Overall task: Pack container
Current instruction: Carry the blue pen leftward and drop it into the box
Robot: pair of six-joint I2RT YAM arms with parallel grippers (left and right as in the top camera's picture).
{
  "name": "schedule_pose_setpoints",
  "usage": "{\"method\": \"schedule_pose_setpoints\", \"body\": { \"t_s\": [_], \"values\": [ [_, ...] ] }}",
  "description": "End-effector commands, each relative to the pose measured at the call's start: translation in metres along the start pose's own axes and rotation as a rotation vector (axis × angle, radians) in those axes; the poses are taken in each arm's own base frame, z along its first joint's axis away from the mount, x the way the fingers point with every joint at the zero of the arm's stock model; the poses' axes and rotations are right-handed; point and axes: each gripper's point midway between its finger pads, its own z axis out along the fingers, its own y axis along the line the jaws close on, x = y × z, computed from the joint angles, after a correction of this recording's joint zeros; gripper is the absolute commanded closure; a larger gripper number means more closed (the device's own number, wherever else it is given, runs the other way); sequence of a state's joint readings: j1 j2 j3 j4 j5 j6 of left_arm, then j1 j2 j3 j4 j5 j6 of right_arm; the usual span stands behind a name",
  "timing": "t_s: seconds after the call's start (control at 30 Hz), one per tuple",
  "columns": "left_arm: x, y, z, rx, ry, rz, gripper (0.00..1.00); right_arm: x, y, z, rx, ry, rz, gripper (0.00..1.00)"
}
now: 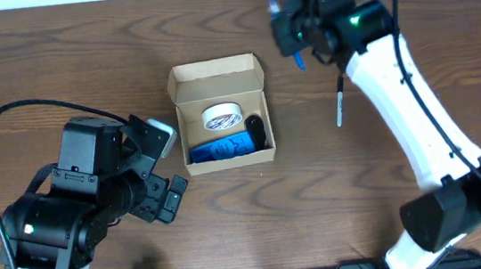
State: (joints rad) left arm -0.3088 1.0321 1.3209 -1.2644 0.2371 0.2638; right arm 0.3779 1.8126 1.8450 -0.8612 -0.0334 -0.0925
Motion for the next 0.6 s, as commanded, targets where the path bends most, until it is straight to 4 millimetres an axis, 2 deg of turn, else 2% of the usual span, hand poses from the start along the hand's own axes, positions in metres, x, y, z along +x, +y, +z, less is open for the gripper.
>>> {"method": "schedule_pose_setpoints", "body": {
  "t_s": [0.0,0.17,0.23,0.4,0.57],
  "values": [
    [-0.003,-0.001,-0.004,0.004,-0.013,0.015,0.05,0.005,0.060,0.005,-0.197,-0.005,-0.314,0.99],
    [-0.003,-0.001,-0.004,0.004,-0.013,0.015,0.05,0.029,0.114,-0.001,-0.407,0.000,-0.638,0.99],
    [-0.003,-0.001,-0.004,0.004,-0.013,0.015,0.05,0.039,0.127,-0.002,-0.461,0.003,-0.747,0.99],
    [-0.003,-0.001,-0.004,0.004,-0.013,0.015,0.05,0.063,0.143,0.009,-0.535,0.051,-0.913,0.99],
    [-0.003,-0.001,-0.004,0.004,-0.013,0.015,0.05,0.086,0.160,0.029,-0.625,0.104,-0.942,0.99]
  ]
}}
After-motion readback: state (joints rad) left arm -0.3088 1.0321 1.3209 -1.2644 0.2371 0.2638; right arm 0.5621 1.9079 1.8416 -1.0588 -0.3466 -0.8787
